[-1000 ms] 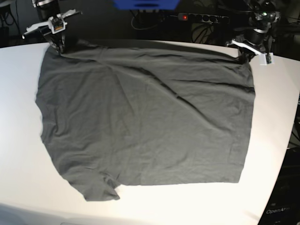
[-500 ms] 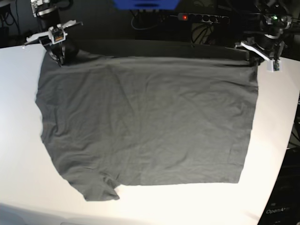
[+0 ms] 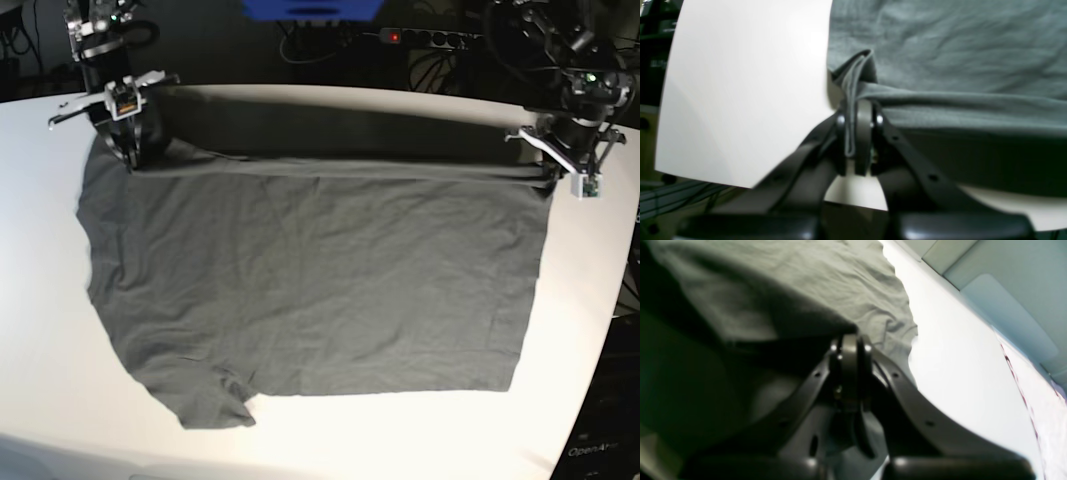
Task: Fold the T-shirt properly
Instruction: 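Raise both grippers holding the shoulders, lifting the collar edge off the table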
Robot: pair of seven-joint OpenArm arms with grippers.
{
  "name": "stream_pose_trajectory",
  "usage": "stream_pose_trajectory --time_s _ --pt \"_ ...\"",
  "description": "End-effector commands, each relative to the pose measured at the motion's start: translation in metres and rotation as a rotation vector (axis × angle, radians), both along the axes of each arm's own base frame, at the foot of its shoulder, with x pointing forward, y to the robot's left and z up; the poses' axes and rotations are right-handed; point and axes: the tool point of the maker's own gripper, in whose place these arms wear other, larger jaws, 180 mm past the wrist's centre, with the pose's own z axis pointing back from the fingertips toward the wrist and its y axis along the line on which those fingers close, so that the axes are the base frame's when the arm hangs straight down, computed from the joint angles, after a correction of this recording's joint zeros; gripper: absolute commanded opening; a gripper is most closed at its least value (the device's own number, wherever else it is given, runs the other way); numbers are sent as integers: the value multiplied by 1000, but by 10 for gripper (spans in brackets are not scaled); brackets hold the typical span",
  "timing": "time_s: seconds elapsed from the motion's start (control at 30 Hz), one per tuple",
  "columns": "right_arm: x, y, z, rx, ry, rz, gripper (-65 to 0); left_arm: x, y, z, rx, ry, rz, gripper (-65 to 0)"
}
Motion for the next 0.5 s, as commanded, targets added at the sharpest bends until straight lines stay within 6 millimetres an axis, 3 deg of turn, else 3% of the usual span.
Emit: stream_pose_trajectory --time_s 0.0,0.2,0.47 --pt "5 -3 13 -8 -53 1 -646 10 1 12 21 -46 -12 -622" --pt "15 0 16 7 -70 11 -646 27 -2 19 57 -58 -33 -622" --pt "37 28 18 169 -74 45 -646 53 -9 30 83 -92 -62 -622"
